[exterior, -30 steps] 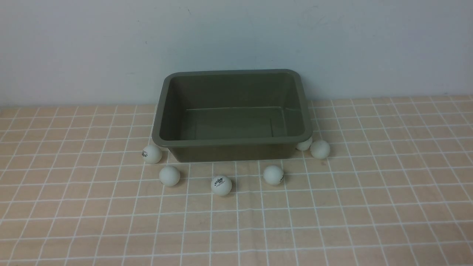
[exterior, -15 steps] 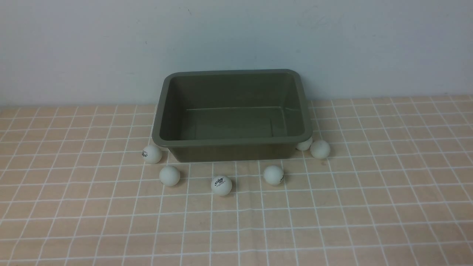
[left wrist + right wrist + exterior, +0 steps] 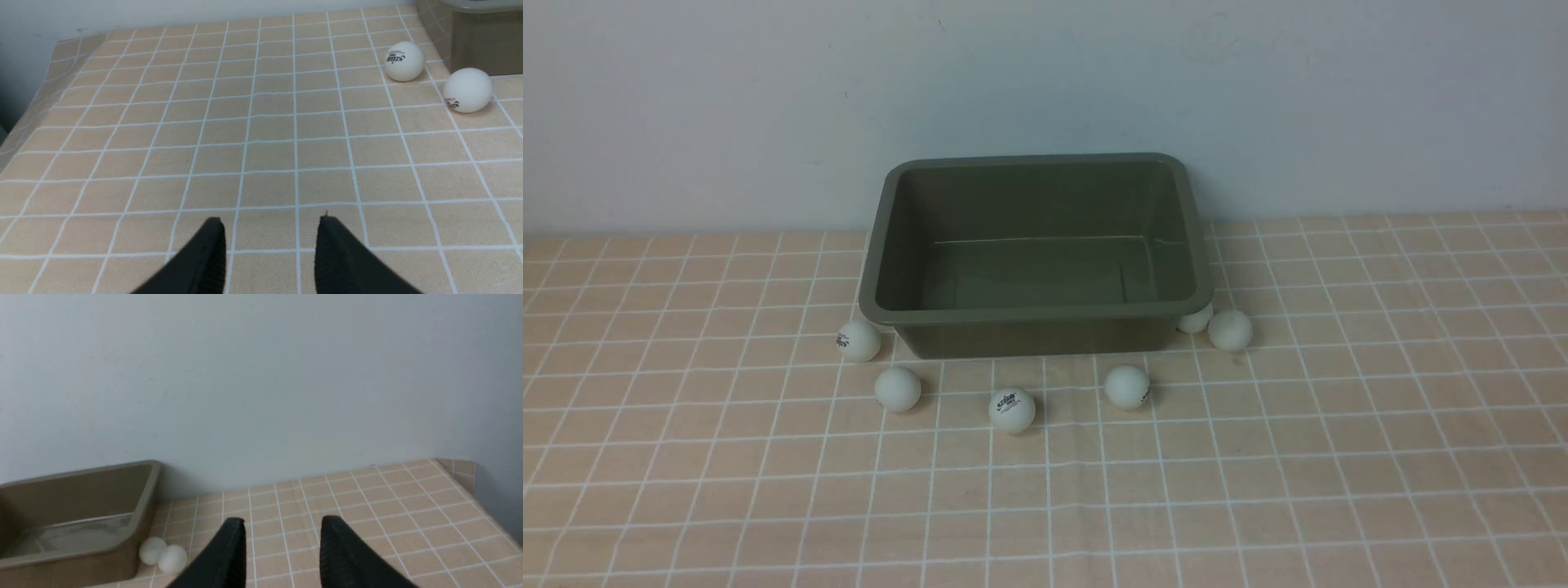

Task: Put the table tennis balls into the box on the light coffee tablecloth.
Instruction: 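Reach for and grasp a ping pong ball on the table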

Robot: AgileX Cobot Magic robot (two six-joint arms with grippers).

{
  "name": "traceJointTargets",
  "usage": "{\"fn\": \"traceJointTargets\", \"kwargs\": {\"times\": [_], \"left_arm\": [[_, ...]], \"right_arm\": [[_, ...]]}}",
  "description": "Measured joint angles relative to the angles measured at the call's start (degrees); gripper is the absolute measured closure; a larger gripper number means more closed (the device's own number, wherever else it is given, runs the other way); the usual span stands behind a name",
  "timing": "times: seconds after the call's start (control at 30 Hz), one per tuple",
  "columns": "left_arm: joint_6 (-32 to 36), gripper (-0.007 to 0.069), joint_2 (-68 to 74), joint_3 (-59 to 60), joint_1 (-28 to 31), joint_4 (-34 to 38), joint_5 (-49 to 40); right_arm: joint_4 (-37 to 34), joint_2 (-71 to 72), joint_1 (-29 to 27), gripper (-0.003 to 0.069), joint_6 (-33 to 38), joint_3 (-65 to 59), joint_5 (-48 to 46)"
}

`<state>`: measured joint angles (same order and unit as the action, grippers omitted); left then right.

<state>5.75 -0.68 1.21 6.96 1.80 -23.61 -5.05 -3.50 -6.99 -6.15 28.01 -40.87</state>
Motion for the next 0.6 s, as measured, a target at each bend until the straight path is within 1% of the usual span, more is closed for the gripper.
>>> {"fn": "traceJointTargets", "kwargs": {"times": [0.1,0.6], "left_arm": [[0.00,0.0379,0.00,0.00,0.00,0.00,0.00],[0.00,0.0379,0.00,0.00,0.00,0.00,0.00]], "right_arm": [[-0.38,-0.19,0.00,0.0419,0.00,2.02,-2.48],[-2.77,-0.27,0.00,0.0419,0.00,2.29,-2.76]]}}
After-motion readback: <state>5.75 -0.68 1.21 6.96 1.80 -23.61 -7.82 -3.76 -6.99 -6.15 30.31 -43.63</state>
